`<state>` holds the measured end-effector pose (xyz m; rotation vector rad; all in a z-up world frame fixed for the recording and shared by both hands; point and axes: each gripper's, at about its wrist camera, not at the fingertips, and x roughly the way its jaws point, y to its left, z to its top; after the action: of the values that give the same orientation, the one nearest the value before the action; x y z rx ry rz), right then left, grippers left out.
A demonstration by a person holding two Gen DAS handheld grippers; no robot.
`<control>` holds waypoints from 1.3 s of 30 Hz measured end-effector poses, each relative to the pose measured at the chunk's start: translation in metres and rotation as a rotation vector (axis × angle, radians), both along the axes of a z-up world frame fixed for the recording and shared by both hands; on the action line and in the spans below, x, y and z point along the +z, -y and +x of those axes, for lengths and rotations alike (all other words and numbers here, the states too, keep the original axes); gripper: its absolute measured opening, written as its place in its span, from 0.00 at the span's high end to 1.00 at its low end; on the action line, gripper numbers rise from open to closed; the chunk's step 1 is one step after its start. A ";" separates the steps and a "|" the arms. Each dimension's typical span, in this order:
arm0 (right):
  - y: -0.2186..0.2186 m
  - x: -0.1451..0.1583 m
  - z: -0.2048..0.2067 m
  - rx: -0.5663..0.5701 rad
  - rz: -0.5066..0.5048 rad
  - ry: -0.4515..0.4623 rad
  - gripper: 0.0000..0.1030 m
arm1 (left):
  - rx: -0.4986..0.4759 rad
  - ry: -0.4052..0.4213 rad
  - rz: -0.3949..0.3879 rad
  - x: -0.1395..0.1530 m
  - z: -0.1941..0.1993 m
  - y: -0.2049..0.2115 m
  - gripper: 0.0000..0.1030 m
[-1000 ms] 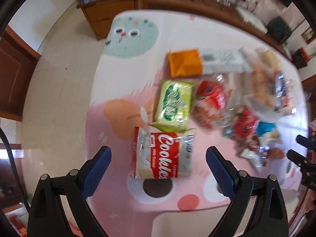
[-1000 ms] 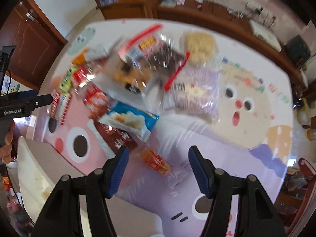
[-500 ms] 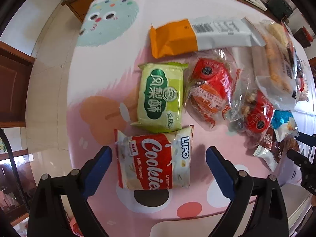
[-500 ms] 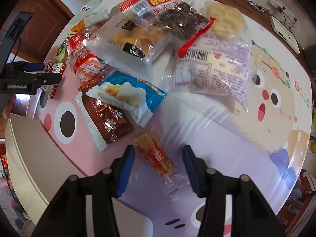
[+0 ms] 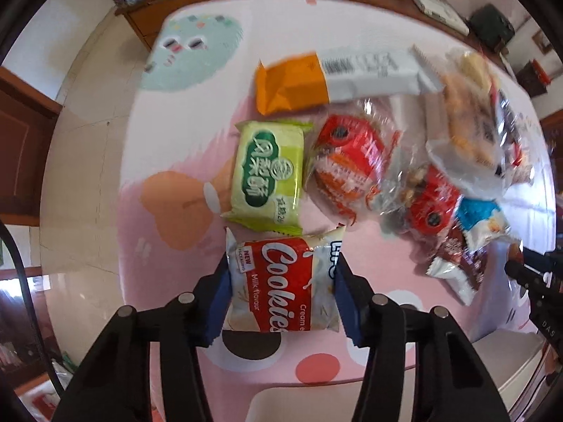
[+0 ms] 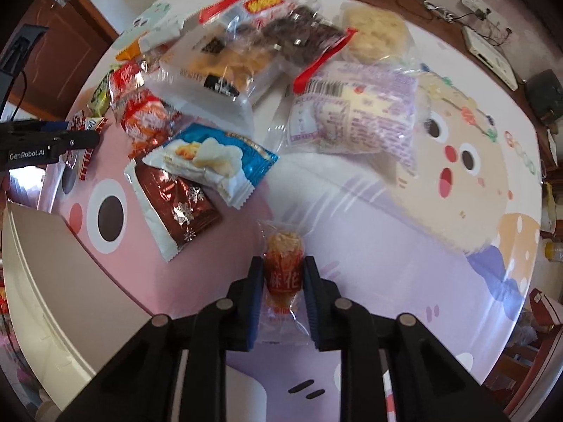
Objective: Organize snacks
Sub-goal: 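Carry both snacks into the white tray and open both tools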
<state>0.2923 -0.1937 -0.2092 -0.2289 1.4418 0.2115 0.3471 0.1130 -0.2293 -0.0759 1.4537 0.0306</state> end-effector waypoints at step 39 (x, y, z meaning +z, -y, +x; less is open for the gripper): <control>-0.066 0.197 -0.309 -0.143 0.300 0.681 0.78 | -0.062 0.661 -0.091 0.231 -0.351 0.050 0.49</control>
<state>-0.0172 -0.1280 -0.0124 0.0518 0.7335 0.2035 -0.0035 0.0631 0.0017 -0.1042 0.7954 -0.1037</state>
